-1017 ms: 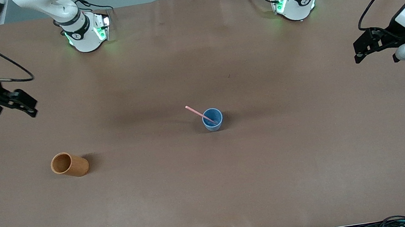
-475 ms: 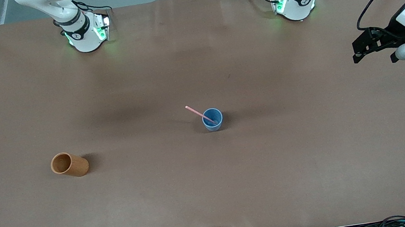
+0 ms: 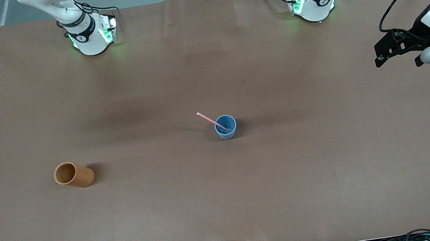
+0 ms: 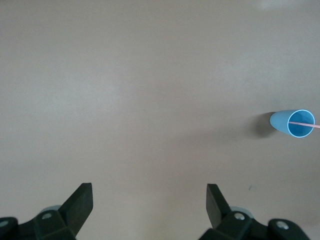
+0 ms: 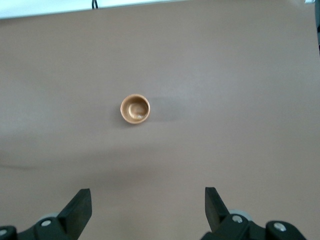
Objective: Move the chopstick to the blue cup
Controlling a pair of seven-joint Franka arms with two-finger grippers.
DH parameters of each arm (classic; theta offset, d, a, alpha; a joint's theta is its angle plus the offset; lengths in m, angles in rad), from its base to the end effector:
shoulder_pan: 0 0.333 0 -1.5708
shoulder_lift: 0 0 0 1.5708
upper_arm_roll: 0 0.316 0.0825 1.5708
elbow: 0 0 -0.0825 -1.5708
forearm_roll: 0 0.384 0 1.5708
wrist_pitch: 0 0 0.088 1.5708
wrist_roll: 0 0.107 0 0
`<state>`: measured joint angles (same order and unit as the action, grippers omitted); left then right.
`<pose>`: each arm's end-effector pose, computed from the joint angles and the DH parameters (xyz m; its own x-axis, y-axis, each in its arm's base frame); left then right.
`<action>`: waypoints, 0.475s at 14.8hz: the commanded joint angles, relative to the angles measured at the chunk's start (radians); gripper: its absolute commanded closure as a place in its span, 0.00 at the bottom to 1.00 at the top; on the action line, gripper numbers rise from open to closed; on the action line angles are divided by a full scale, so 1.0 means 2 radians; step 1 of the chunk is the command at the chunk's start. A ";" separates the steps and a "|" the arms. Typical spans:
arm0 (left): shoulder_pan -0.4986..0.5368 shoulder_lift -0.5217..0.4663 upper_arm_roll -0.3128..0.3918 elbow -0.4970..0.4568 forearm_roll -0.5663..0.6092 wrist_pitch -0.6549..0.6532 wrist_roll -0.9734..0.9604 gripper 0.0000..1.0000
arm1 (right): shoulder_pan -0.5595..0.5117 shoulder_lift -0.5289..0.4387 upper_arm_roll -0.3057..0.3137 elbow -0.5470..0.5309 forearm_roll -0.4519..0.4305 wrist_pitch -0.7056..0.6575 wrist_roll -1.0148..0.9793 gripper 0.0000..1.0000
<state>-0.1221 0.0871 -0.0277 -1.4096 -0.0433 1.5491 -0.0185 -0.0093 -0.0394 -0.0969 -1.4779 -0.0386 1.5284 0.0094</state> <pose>0.5729 -0.0904 0.6492 0.9900 -0.1314 0.0516 -0.1339 -0.9899 0.0465 0.5334 -0.0625 0.6857 0.9891 -0.1168 0.0899 -0.1202 -0.9922 0.0336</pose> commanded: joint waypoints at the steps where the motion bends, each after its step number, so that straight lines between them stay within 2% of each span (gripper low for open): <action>1: 0.006 0.001 -0.002 0.010 -0.006 -0.008 0.008 0.00 | -0.005 0.030 0.003 0.043 0.009 -0.025 -0.008 0.00; 7: 0.006 0.002 -0.002 0.010 -0.006 -0.008 0.007 0.00 | -0.001 0.027 0.006 0.031 0.014 -0.048 -0.049 0.00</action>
<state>-0.1218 0.0871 -0.0277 -1.4096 -0.0433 1.5491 -0.0185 -0.0062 0.0133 -0.0879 -1.4219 -0.0287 1.4531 -0.0520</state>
